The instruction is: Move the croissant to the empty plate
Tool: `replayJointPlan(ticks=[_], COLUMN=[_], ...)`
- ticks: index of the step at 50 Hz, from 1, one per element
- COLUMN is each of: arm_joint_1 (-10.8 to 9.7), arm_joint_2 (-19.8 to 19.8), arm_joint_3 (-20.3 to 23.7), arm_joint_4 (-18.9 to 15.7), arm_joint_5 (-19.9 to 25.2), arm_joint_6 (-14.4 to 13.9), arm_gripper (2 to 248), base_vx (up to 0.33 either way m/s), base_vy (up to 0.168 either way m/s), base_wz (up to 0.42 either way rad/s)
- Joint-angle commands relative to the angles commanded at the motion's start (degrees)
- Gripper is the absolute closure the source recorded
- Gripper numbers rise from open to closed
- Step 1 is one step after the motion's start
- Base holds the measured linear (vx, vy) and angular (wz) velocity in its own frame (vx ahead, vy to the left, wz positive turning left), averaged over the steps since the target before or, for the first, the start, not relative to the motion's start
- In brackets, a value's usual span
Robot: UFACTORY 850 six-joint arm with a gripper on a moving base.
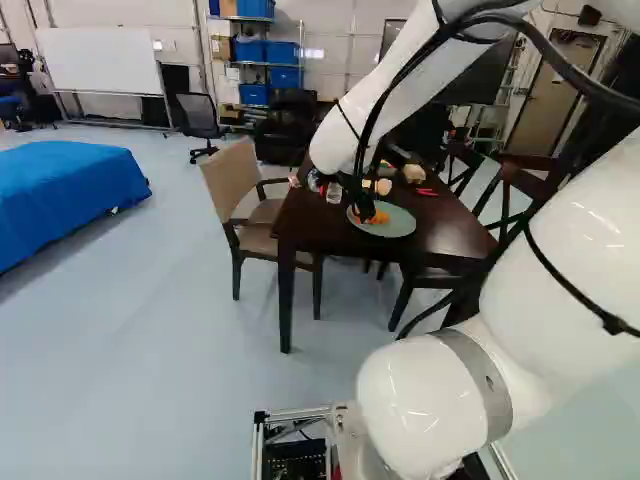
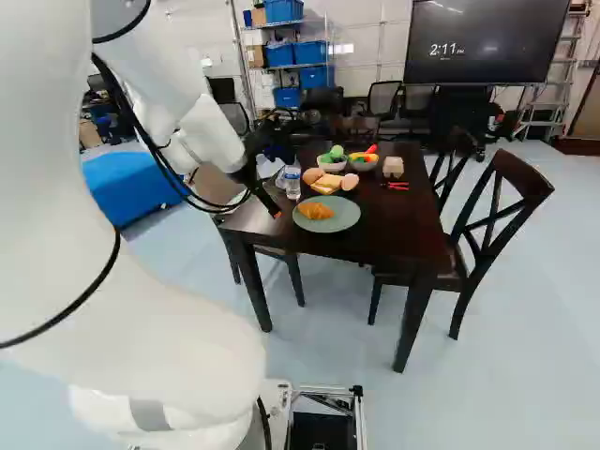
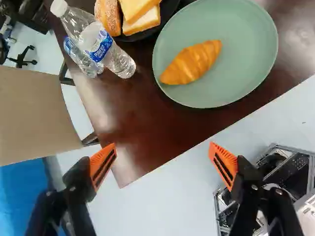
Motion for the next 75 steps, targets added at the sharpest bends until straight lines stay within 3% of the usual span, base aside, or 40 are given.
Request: replayJointPlan(ticks=[18,36,53,75], arm_joint_1=[-0.8,-1.8,-2.9,-4.5], arm_joint_2=[0.7,1.7,2.8,4.3], arm_joint_3=[3.2,7.3,11.9,18.7], arm_joint_4=[2.7,6.2,10.2,16.0], arm_joint_5=[6.3,14.4,23.5,37.0], arm_joint_6=[-7.6,-17.4,-28.4,-44.7], arm_gripper=[3,3,3,3], base_vx=[0.000,0.000,0.000,0.000], base_vy=[0.000,0.000,0.000,0.000], base_wz=[0.000,0.000,0.000,0.000])
